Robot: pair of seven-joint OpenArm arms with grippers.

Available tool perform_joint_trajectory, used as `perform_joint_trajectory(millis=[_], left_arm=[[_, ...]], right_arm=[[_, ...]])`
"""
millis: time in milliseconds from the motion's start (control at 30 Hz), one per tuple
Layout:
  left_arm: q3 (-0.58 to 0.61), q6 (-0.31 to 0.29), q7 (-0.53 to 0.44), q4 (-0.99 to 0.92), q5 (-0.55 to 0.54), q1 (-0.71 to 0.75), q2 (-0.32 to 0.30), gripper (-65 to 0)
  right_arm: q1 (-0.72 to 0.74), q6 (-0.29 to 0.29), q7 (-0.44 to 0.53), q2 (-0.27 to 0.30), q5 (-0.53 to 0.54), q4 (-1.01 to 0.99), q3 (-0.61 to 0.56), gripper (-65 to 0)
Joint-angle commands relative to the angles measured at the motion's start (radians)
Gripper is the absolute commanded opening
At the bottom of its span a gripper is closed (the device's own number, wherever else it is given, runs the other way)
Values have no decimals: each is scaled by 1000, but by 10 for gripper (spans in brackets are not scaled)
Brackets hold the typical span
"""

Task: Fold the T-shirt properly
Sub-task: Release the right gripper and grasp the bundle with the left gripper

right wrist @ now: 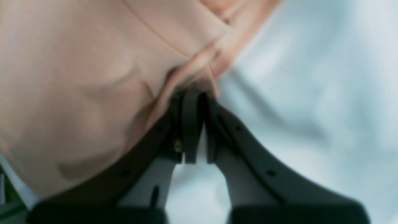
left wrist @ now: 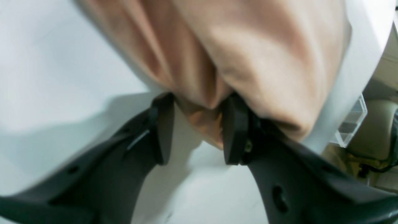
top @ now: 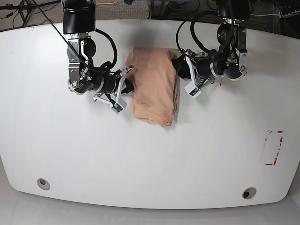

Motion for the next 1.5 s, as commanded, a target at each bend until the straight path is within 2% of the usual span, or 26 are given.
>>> perform_joint_trajectory(millis=[0,200,367,667,800,833,867,933,1000,1100,1200,1267,1467], left_arm=[[5,2,35,2,34,10,2,-422],[-27,2,38,8,34,-40,-4,-422],[-70,2,40,77,34,-88,-41,-422],[-67,11,40,244,43,-203,-41,-421],[-27,98,33,284,43,-241,-4,-419],[-3,158,33,295,49,-252,13,-419],[4,177,32,298,52,-254,19,-419],[43,250,-2,307,67,-252,40,-407],[86,292,-45,307,75,-251,57,-382],[155,321,-105,307,90,-228,65,-336],[231,325,-177,308,116,-185,69,-308],[290,325,-235,310,135,-159,69,-307],[393,325,-303,307,235,-89,72,-329]], right_arm=[[39,0,9,25,15,17,-25,-609],[35,0,9,54,18,38,-27,-609],[-4,0,9,87,18,155,-24,-609],[-78,0,9,108,18,373,81,-609],[-89,0,13,107,18,388,144,-609],[-89,0,15,107,18,388,173,-609],[-89,0,15,107,18,388,187,-609],[-90,0,15,107,18,388,239,-609],[-95,0,15,107,18,386,274,-609],[-97,0,15,107,18,391,306,-609],[-97,0,15,107,18,391,325,-609],[-97,0,15,108,18,386,334,-609],[-110,0,13,108,16,386,358,-609]])
